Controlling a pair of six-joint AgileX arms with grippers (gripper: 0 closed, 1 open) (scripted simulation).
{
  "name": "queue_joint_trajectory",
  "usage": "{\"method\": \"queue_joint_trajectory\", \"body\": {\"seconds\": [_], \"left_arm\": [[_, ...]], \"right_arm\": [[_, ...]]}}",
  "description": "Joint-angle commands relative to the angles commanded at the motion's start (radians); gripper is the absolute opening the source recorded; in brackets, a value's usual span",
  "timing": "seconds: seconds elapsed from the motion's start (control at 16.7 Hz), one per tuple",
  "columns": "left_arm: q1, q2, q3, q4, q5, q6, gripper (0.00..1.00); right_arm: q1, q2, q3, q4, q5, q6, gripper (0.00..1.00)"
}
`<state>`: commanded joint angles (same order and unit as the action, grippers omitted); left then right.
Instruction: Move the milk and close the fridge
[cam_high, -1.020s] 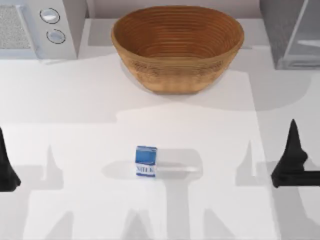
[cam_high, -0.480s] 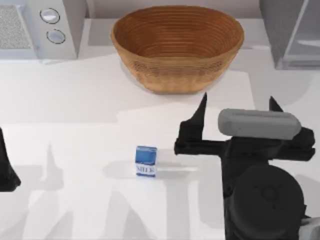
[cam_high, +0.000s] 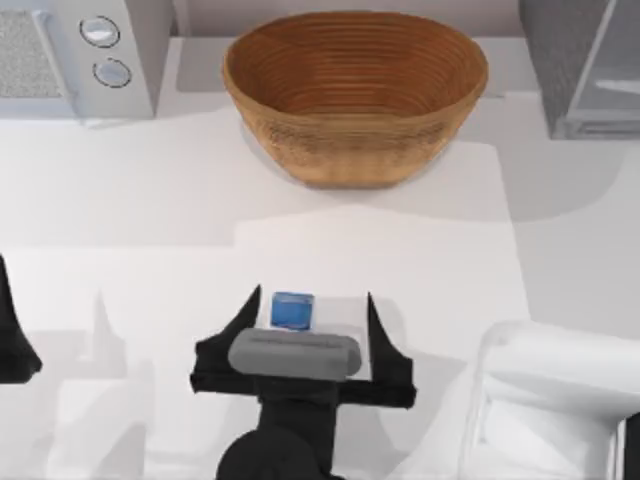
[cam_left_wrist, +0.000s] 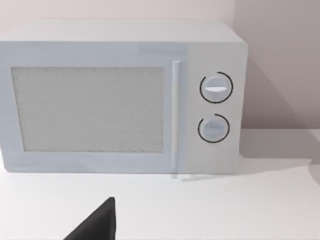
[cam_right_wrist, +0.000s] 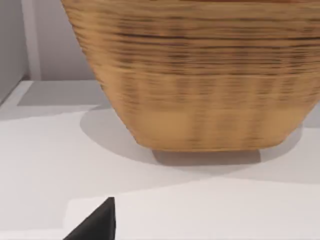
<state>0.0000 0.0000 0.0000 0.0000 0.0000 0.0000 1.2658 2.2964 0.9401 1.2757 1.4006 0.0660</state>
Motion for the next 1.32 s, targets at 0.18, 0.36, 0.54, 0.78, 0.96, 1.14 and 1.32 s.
{"method": "queue_joint_trajectory", "body": {"seconds": [0.18,0.36,0.54,0.78,0.96,1.14,1.32], "left_arm": [[0.0,0.0,0.0,0.0,0.0,0.0,1.0],[0.0,0.0,0.0,0.0,0.0,0.0,1.0],[0.0,0.0,0.0,0.0,0.0,0.0,1.0],[0.0,0.0,0.0,0.0,0.0,0.0,1.0],[0.0,0.0,0.0,0.0,0.0,0.0,1.0],[0.0,0.0,0.0,0.0,0.0,0.0,1.0],[0.0,0.0,0.0,0.0,0.0,0.0,1.0]], "right_arm": [[0.026,0.137,0.095,0.047,0.037,0.004,1.0],[0.034,0.178,0.126,0.062,0.049,0.006,1.0],[0.034,0.178,0.126,0.062,0.049,0.006,1.0],[-0.001,0.182,0.137,0.065,0.014,-0.004,1.0],[-0.053,0.195,0.16,0.072,-0.038,-0.022,1.0],[-0.064,0.197,0.164,0.074,-0.049,-0.025,1.0],[-0.064,0.197,0.164,0.074,-0.049,-0.025,0.85]]}}
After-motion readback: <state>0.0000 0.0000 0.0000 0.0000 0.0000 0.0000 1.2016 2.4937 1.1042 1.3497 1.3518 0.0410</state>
